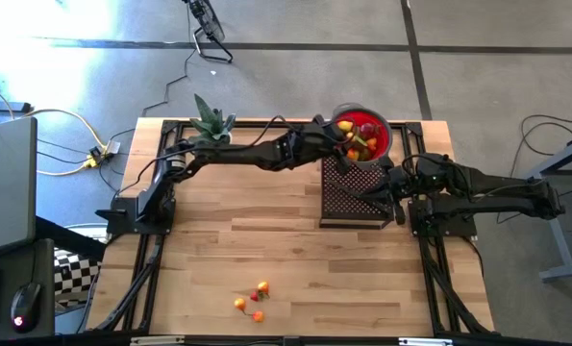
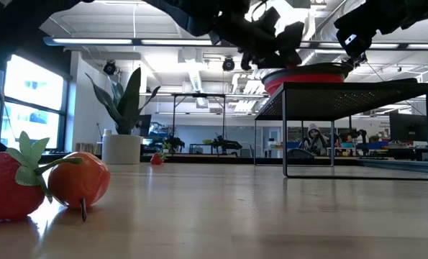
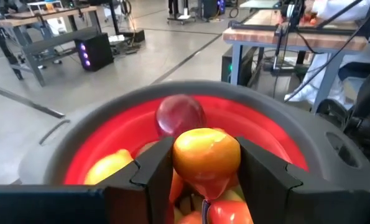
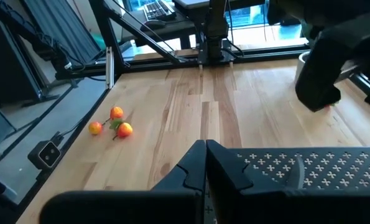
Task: Pick & Place Fruit
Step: Put the pear into the strainer bowl on the shelf
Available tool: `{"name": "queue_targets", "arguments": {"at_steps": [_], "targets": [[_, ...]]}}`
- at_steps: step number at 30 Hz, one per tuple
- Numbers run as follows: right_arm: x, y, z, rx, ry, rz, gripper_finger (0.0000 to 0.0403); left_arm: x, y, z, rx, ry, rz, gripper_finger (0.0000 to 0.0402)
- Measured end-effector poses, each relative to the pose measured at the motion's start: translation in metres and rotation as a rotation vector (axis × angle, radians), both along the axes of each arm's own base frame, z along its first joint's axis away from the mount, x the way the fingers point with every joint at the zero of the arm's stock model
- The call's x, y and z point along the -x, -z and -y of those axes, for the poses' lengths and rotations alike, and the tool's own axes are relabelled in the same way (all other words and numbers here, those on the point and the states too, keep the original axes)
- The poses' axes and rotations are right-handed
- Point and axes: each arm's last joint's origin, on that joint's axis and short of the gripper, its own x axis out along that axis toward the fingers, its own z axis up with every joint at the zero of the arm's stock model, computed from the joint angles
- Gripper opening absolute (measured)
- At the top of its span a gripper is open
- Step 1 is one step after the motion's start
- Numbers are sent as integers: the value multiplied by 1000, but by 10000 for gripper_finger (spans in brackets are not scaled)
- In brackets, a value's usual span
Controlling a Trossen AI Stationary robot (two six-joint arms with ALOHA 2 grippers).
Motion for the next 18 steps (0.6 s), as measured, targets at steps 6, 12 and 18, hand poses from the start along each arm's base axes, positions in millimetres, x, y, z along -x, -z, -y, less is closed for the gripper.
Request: {"name": "queue_targets", "arguments": {"at_steps": [6,12,18], "targets": [[0,0,0,0,0,-3,5,-1,3,0,0,0,0,158],[0,0,0,7,1,-3,5,-2,3,0,6,-1,4,159],[0,1,0,8,2,-5,5,-2,4,-1,8,-2,-5,159]]}}
